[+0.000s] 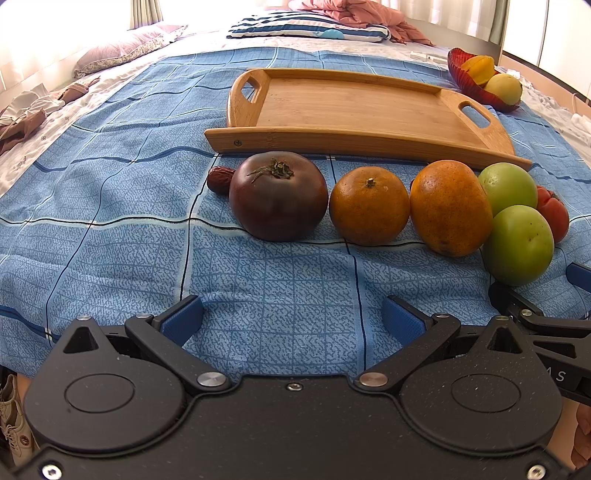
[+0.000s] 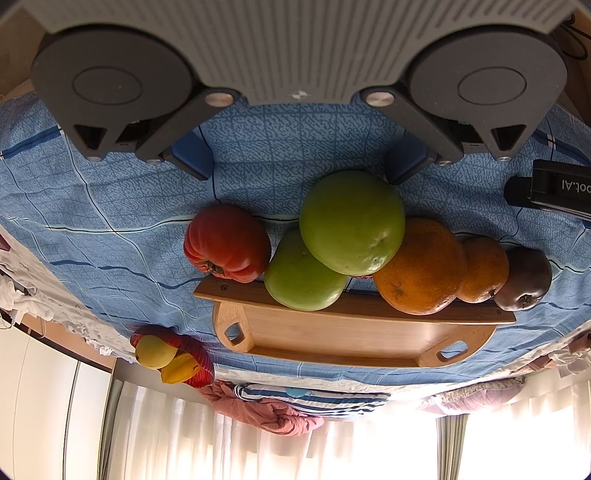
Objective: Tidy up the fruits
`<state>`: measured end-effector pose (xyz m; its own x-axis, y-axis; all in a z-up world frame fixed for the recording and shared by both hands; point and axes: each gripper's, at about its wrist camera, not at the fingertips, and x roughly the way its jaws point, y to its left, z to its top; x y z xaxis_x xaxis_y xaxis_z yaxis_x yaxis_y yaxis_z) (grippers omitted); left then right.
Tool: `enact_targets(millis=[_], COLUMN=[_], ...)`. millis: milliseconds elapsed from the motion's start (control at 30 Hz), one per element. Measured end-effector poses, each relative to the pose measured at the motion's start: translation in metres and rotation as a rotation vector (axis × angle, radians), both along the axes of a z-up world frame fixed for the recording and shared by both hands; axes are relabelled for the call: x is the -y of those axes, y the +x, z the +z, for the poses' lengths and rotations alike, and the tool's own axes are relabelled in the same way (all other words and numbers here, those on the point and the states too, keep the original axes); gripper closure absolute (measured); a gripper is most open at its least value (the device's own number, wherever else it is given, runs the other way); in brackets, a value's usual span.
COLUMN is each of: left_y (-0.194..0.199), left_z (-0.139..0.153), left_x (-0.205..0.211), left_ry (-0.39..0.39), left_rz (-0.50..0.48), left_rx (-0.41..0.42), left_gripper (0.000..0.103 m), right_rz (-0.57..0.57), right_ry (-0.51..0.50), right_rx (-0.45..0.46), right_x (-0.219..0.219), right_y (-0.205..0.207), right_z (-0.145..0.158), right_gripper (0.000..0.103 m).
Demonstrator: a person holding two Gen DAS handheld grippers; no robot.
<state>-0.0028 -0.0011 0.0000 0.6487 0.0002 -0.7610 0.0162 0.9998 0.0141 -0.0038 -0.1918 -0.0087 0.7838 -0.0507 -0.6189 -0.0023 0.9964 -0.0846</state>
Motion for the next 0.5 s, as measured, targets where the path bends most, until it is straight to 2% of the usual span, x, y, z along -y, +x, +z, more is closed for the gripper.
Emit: enact_targets(millis=[500], left_y=[0.0022], left_z=[-0.0015], left_x=[-0.0017], left_ry=[-0.001], left_rz=[0.000], left_rx=[0.005], left_gripper=[0.000], right_rz=[0.002], right_ry=[0.003], right_rx=[0.014], right_x=[-0.0010], right_y=[-0.0018], right_z=[0.0026], right_gripper=[0.000])
